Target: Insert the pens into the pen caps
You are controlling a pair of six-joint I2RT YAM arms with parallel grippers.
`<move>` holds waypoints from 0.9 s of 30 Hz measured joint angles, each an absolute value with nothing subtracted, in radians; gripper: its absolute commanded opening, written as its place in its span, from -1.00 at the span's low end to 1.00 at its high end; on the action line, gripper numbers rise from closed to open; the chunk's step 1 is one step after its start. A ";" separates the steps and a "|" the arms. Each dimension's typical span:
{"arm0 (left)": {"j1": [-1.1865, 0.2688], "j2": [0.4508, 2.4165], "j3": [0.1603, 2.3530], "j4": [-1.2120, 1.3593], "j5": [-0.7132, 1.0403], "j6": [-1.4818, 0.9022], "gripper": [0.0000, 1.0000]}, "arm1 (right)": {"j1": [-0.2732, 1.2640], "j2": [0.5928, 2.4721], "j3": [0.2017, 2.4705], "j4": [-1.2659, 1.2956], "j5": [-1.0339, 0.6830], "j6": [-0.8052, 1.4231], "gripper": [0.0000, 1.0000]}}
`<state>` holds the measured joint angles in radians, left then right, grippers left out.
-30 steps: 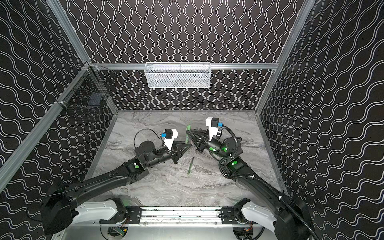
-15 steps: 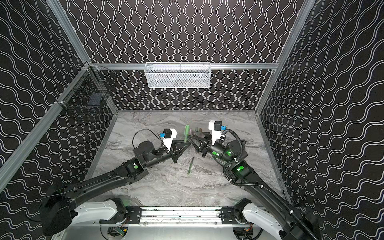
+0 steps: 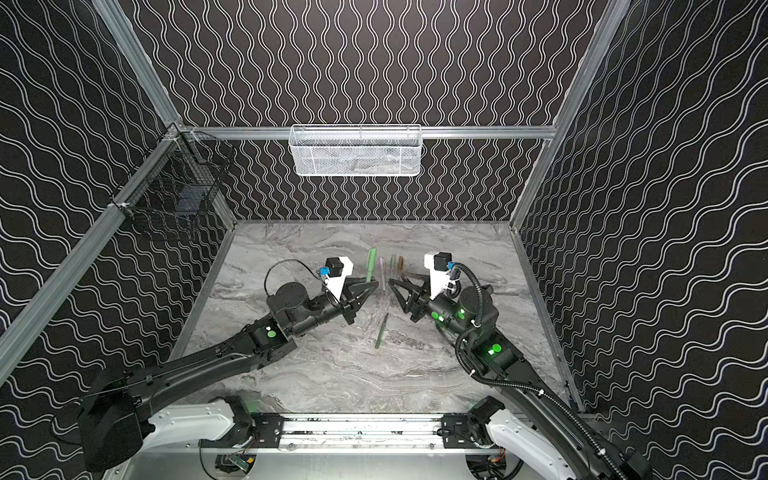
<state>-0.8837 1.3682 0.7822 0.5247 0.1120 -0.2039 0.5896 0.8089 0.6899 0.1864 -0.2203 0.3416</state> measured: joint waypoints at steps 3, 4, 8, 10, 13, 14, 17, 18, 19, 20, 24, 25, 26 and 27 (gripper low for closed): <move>-0.884 1.388 0.782 0.521 0.108 -0.200 -1.00 | 0.583 0.836 0.728 0.128 -0.170 0.331 -0.33; -0.884 1.394 0.782 0.521 0.106 -0.197 -1.00 | 0.575 0.852 0.756 0.105 -0.171 0.327 -0.43; -0.884 1.417 0.788 0.512 0.098 -0.178 -1.00 | 0.543 0.915 0.867 0.059 -0.210 0.321 -0.52; -0.884 1.426 0.792 0.505 0.097 -0.176 -1.00 | 0.532 0.937 0.899 0.044 -0.240 0.321 -0.44; -0.884 1.429 0.793 0.500 0.098 -0.173 -1.00 | 0.517 0.967 0.932 0.037 -0.294 0.322 -0.29; -0.884 1.430 0.794 0.499 0.098 -0.173 -1.00 | 0.514 0.977 0.941 0.038 -0.313 0.323 -0.29; -0.884 1.430 0.800 0.495 0.109 -0.169 -1.00 | 0.509 1.007 0.963 0.039 -0.374 0.330 -0.28; -0.884 1.430 0.800 0.495 0.110 -0.163 -1.00 | 0.509 1.015 0.968 0.047 -0.394 0.331 -0.28; -0.884 1.430 0.800 0.493 0.113 -0.158 -1.00 | 0.510 1.021 0.971 0.054 -0.412 0.332 -0.28; -0.884 1.430 0.800 0.493 0.113 -0.158 -1.00 | 0.510 1.027 0.973 0.061 -0.429 0.333 -0.29; -0.884 1.430 0.802 0.490 0.135 -0.156 -1.00 | 0.509 1.057 0.981 0.097 -0.484 0.334 -0.39; -0.884 1.430 0.805 0.490 0.134 -0.155 -1.00 | 0.510 1.062 0.981 0.100 -0.492 0.337 -0.42; -0.884 1.430 0.805 0.490 0.134 -0.155 -1.00 | 0.509 1.069 0.981 0.105 -0.505 0.344 -0.46; -0.884 1.430 0.805 0.490 0.135 -0.155 -1.00 | 0.510 1.074 0.982 0.111 -0.514 0.347 -0.54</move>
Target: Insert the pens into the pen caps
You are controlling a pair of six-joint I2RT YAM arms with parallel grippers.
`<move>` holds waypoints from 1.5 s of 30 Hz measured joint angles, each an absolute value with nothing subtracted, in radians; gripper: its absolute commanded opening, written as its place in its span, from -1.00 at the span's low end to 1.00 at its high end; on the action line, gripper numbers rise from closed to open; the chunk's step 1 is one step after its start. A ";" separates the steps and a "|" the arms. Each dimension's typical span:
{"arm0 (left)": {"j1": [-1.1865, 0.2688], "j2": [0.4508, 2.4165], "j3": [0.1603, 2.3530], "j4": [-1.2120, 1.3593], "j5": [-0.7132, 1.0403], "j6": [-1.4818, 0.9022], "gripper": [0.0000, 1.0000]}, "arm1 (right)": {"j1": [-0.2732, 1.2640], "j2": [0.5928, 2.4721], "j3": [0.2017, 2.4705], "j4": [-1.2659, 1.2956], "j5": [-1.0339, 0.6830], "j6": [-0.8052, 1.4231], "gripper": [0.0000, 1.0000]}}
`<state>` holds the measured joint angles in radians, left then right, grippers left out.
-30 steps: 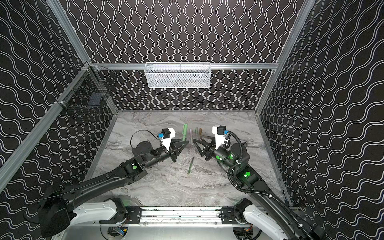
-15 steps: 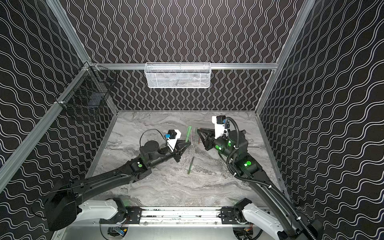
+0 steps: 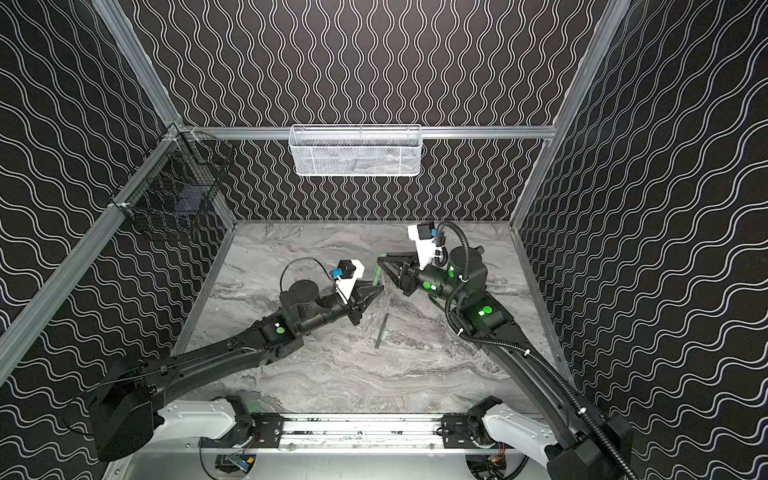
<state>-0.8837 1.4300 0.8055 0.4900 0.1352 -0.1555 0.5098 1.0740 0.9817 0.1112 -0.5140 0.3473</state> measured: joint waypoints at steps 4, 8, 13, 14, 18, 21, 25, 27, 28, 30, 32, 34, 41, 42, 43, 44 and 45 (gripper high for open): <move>-0.884 1.434 0.808 0.490 0.144 -0.159 -1.00 | 0.510 1.079 0.982 0.125 -0.533 0.341 -0.82; -0.884 1.436 0.811 0.491 0.147 -0.171 -1.00 | 0.509 1.077 0.969 0.150 -0.543 0.340 -0.97; -0.882 1.438 0.840 0.439 0.152 -0.186 -1.00 | 0.509 1.076 0.931 0.214 -0.543 0.356 -1.00; -0.882 1.439 0.850 0.425 0.152 -0.189 -1.00 | 0.509 1.076 0.925 0.229 -0.540 0.358 -1.00; -0.879 1.439 0.903 0.340 0.152 -0.197 -1.00 | 0.510 1.073 0.912 0.268 -0.525 0.359 -1.00; -0.879 1.435 0.929 0.296 0.152 -0.203 -1.00 | 0.512 1.062 0.900 0.285 -0.514 0.360 -1.00; -0.881 1.435 0.970 0.237 0.147 -0.202 -1.00 | 0.516 1.046 0.879 0.323 -0.496 0.359 -1.00; -0.882 1.435 0.985 0.218 0.149 -0.202 -1.00 | 0.517 1.037 0.866 0.340 -0.486 0.360 -1.00; -0.882 1.435 0.989 0.213 0.152 -0.201 -1.00 | 0.519 1.034 0.860 0.347 -0.483 0.360 -1.00; -0.882 1.438 0.998 0.196 0.154 -0.198 -1.00 | 0.522 1.027 0.848 0.360 -0.473 0.362 -1.00; -0.882 1.441 1.007 0.179 0.159 -0.192 -1.00 | 0.525 1.021 0.834 0.369 -0.461 0.365 -1.00; -0.882 1.446 1.016 0.169 0.161 -0.188 -1.00 | 0.531 1.019 0.822 0.381 -0.448 0.369 -1.00; -0.882 1.451 1.030 0.136 0.149 -0.180 -1.00 | 0.560 1.024 0.788 0.438 -0.394 0.375 -1.00; -0.882 1.451 1.034 0.119 0.146 -0.178 -1.00 | 0.562 1.026 0.783 0.443 -0.392 0.377 -1.00; -0.882 1.451 1.036 0.102 0.142 -0.178 -1.00 | 0.564 1.030 0.778 0.446 -0.390 0.379 -1.00; -0.882 1.452 1.036 0.089 0.137 -0.177 -1.00 | 0.566 1.035 0.774 0.447 -0.386 0.381 -1.00; -0.882 1.455 1.040 0.072 0.133 -0.177 -1.00 | 0.567 1.039 0.772 0.447 -0.385 0.382 -1.00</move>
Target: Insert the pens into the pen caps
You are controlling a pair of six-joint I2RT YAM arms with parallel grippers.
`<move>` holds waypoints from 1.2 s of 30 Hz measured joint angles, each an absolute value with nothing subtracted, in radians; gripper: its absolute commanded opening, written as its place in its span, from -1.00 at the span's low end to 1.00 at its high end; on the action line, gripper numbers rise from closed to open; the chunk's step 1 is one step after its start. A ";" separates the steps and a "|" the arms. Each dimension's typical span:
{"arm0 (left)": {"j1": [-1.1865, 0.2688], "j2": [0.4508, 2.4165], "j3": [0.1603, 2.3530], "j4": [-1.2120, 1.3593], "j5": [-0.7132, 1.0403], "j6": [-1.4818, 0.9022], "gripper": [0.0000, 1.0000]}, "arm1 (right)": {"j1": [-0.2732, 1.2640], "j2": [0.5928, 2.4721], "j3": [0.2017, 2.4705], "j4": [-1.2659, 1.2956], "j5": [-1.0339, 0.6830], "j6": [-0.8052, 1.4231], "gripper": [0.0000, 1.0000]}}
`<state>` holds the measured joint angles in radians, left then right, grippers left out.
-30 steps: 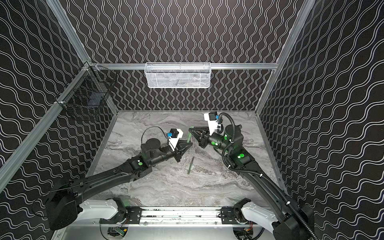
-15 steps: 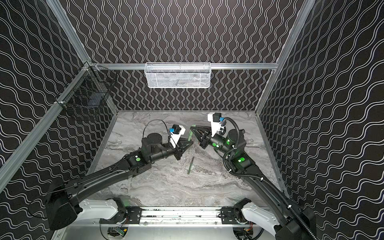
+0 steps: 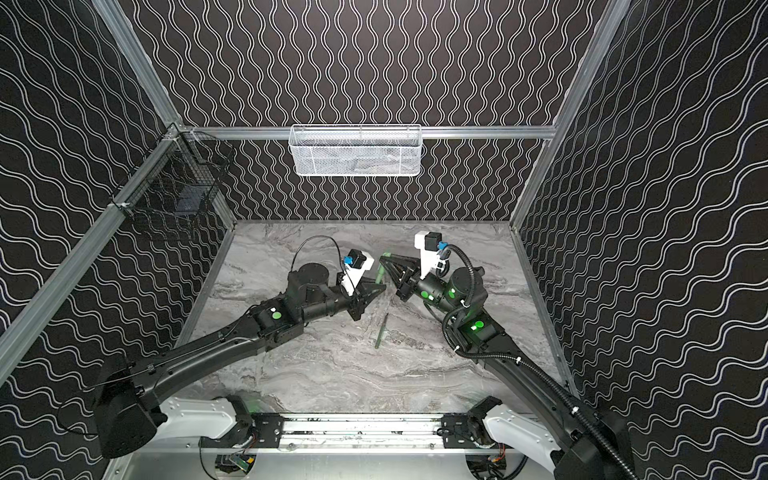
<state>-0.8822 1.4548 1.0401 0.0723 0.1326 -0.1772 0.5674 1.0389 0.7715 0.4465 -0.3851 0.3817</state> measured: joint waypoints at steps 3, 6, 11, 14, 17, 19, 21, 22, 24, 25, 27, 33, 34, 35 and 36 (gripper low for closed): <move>-0.882 1.456 1.049 0.027 0.122 -0.177 -1.00 | 0.570 1.051 0.761 0.452 -0.385 0.385 -1.00; -0.881 1.456 1.065 -0.028 0.113 -0.168 -1.00 | 0.574 1.060 0.749 0.467 -0.385 0.393 -1.00; -0.876 1.456 1.082 -0.074 0.108 -0.159 -1.00 | 0.577 1.072 0.746 0.482 -0.390 0.406 -0.99; -0.872 1.460 1.086 -0.081 0.109 -0.159 -1.00 | 0.579 1.078 0.747 0.487 -0.389 0.408 -0.96; -0.869 1.466 1.086 -0.083 0.110 -0.159 -1.00 | 0.579 1.082 0.747 0.487 -0.387 0.410 -0.93; -0.865 1.467 1.086 -0.084 0.117 -0.159 -1.00 | 0.580 1.082 0.746 0.487 -0.386 0.411 -0.92; -0.860 1.467 1.084 -0.085 0.127 -0.159 -1.00 | 0.580 1.082 0.741 0.491 -0.386 0.415 -0.91; -0.859 1.467 1.083 -0.086 0.131 -0.160 -1.00 | 0.580 1.081 0.736 0.496 -0.386 0.422 -0.90; -0.857 1.467 1.080 -0.087 0.139 -0.165 -1.00 | 0.581 1.076 0.728 0.505 -0.386 0.430 -0.90; -0.855 1.467 1.079 -0.088 0.142 -0.168 -1.00 | 0.581 1.076 0.725 0.509 -0.386 0.434 -0.89; -0.851 1.467 1.078 -0.088 0.155 -0.175 -1.00 | 0.581 1.075 0.724 0.511 -0.387 0.437 -0.88; -0.849 1.464 1.053 -0.041 0.190 -0.181 -1.00 | 0.582 1.055 0.725 0.487 -0.386 0.437 -0.82; -0.849 1.462 1.042 -0.013 0.196 -0.181 -1.00 | 0.582 1.049 0.725 0.485 -0.384 0.436 -0.82; -0.849 1.456 1.026 0.023 0.199 -0.181 -1.00 | 0.582 1.045 0.728 0.484 -0.383 0.434 -0.82; -0.849 1.450 1.013 0.049 0.202 -0.182 -1.00 | 0.583 1.042 0.730 0.484 -0.384 0.432 -0.81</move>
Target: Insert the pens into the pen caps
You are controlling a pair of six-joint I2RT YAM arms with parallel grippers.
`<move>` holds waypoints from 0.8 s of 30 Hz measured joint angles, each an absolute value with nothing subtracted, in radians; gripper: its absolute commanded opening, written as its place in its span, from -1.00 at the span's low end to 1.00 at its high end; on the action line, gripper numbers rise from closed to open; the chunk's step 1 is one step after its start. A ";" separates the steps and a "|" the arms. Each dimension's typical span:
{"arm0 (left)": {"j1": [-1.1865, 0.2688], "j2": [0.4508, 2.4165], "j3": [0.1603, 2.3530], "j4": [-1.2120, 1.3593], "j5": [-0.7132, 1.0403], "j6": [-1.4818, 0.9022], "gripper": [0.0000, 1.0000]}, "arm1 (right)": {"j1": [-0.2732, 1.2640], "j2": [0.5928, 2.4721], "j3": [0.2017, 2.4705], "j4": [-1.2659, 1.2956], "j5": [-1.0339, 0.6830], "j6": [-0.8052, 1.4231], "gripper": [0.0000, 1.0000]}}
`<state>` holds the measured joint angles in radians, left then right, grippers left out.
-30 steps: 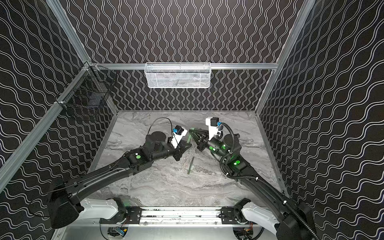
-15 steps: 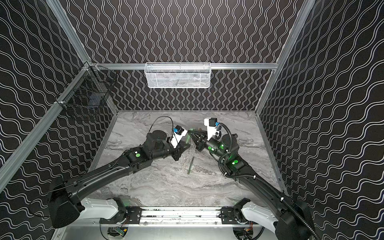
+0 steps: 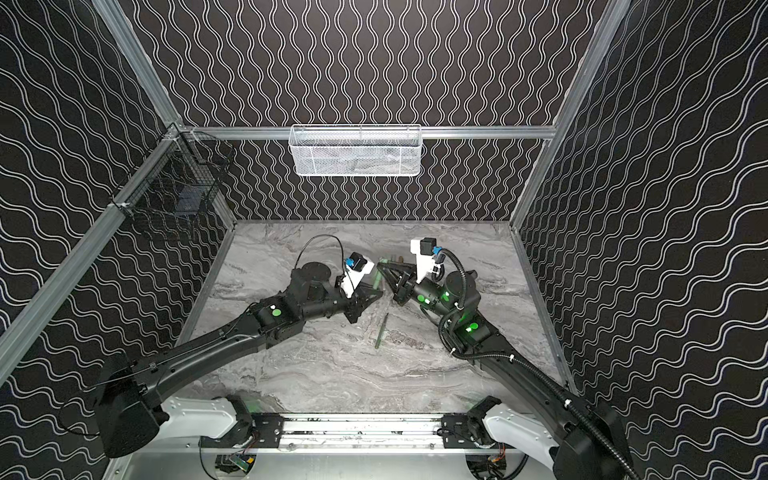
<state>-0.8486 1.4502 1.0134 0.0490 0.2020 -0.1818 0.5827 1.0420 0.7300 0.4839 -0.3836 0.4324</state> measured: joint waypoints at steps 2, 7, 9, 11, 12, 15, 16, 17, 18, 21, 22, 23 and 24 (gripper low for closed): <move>-0.849 1.439 0.987 0.104 0.210 -0.183 -1.00 | 0.584 1.036 0.735 0.485 -0.385 0.429 -0.80; -0.849 1.428 0.939 0.200 0.221 -0.195 -1.00 | 0.587 1.032 0.745 0.477 -0.392 0.426 -0.69; -0.849 1.425 0.923 0.231 0.226 -0.204 -1.00 | 0.587 1.032 0.753 0.465 -0.400 0.426 -0.66; -0.849 1.423 0.910 0.260 0.229 -0.210 -1.00 | 0.588 1.029 0.762 0.450 -0.407 0.426 -0.62; -0.849 1.421 0.907 0.278 0.228 -0.214 -1.00 | 0.588 1.028 0.767 0.435 -0.418 0.426 -0.60; -0.841 1.408 0.901 0.371 0.181 -0.234 -1.00 | 0.598 1.025 0.773 0.356 -0.477 0.428 -0.55; -0.838 1.405 0.899 0.385 0.176 -0.236 -1.00 | 0.598 1.020 0.780 0.344 -0.488 0.431 -0.53; -0.838 1.405 0.898 0.398 0.166 -0.237 -1.00 | 0.598 1.014 0.784 0.336 -0.493 0.430 -0.52; -0.838 1.404 0.897 0.407 0.165 -0.237 -1.00 | 0.600 1.008 0.788 0.328 -0.499 0.429 -0.51; -0.838 1.403 0.897 0.441 0.161 -0.240 -1.00 | 0.603 0.990 0.793 0.283 -0.519 0.422 -0.50; -0.838 1.401 0.897 0.460 0.160 -0.240 -1.00 | 0.605 0.986 0.793 0.255 -0.527 0.417 -0.50; -0.838 1.399 0.897 0.474 0.160 -0.240 -1.00 | 0.607 0.982 0.793 0.230 -0.529 0.412 -0.50; -0.838 1.397 0.897 0.484 0.160 -0.240 -1.00 | 0.607 0.973 0.795 0.205 -0.529 0.405 -0.50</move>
